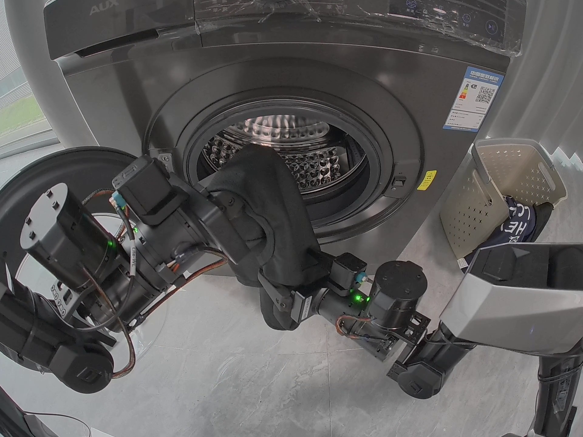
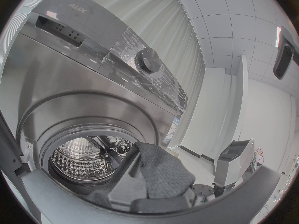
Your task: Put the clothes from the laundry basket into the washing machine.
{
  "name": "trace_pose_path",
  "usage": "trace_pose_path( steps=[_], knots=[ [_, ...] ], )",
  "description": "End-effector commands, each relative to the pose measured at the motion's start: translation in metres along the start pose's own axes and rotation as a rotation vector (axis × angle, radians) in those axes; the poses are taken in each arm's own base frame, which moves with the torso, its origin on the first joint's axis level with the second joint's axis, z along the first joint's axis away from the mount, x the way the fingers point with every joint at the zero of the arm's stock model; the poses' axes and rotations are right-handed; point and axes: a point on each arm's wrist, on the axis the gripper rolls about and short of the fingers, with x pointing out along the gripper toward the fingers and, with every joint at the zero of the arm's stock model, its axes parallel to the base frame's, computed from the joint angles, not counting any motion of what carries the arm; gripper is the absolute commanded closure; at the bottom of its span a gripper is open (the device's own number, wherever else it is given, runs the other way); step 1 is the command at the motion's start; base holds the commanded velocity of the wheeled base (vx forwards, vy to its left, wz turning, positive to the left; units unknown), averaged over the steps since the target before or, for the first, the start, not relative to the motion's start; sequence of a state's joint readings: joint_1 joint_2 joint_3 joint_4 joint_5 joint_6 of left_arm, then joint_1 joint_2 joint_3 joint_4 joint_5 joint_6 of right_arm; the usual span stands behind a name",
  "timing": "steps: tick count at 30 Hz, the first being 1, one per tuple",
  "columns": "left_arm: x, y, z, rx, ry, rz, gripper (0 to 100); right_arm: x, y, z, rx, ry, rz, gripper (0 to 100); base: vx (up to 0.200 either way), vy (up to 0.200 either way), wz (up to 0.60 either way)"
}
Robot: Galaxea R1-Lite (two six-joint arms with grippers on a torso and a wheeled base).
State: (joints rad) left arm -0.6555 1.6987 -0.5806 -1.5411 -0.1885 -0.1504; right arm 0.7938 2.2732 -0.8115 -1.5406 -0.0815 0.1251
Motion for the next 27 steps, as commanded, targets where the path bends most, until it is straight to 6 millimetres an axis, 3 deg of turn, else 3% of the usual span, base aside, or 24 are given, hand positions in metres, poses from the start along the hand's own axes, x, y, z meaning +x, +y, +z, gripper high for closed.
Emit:
trace_pose_path(
  steps=[1,7,9,12,18,19,27],
  knots=[
    [-0.001,-0.005,0.006,-0.003,-0.019,-0.012,100,0.012,0.000,-0.008,-0.005,-0.010,0.002,0,0.000,0.000,0.00],
    [-0.001,-0.006,0.010,-0.002,-0.031,-0.015,100,0.024,-0.005,-0.021,-0.019,-0.012,-0.002,0,0.000,0.000,0.00],
    [0.000,-0.010,0.009,-0.010,-0.029,-0.027,100,0.040,-0.014,-0.021,-0.018,-0.060,-0.020,0,0.000,0.000,0.00],
    [0.000,-0.010,0.009,-0.010,-0.031,-0.028,100,0.050,-0.015,-0.019,-0.015,-0.096,-0.018,0,0.000,0.000,0.00],
    [0.000,-0.008,0.009,-0.008,-0.031,-0.022,100,0.053,-0.014,-0.017,-0.011,-0.114,-0.016,0,0.000,0.000,0.00],
    [0.000,-0.008,0.009,-0.008,-0.031,-0.021,100,0.053,-0.014,-0.016,-0.009,-0.116,-0.016,100,0.000,0.000,0.00],
    [-0.002,0.009,0.005,0.012,-0.011,0.039,100,0.043,-0.015,-0.007,-0.002,-0.109,-0.024,100,0.000,0.000,0.00]
  ],
)
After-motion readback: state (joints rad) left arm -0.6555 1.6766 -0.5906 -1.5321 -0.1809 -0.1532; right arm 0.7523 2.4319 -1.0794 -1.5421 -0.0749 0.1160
